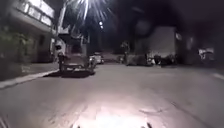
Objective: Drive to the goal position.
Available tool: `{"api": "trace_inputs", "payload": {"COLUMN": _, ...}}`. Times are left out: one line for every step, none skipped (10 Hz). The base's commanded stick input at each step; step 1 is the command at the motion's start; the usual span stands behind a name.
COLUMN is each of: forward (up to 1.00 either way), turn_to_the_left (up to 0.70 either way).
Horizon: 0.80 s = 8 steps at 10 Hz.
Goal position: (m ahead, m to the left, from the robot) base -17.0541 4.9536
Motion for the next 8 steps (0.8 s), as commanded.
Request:
{"api": "trace_inputs", "payload": {"forward": 0.85, "turn_to_the_left": -0.34}}
{"api": "trace_inputs", "payload": {"forward": 0.85, "turn_to_the_left": -0.34}}
{"api": "trace_inputs", "payload": {"forward": 0.83, "turn_to_the_left": -0.33}}
{"api": "trace_inputs", "payload": {"forward": 0.8, "turn_to_the_left": -0.31}}
{"api": "trace_inputs", "payload": {"forward": 0.0, "turn_to_the_left": -0.85}}
{"api": "trace_inputs", "payload": {"forward": 0.0, "turn_to_the_left": -0.85}}
{"api": "trace_inputs", "payload": {"forward": 0.0, "turn_to_the_left": -0.85}}
{"api": "trace_inputs", "payload": {"forward": 0.0, "turn_to_the_left": -0.85}}
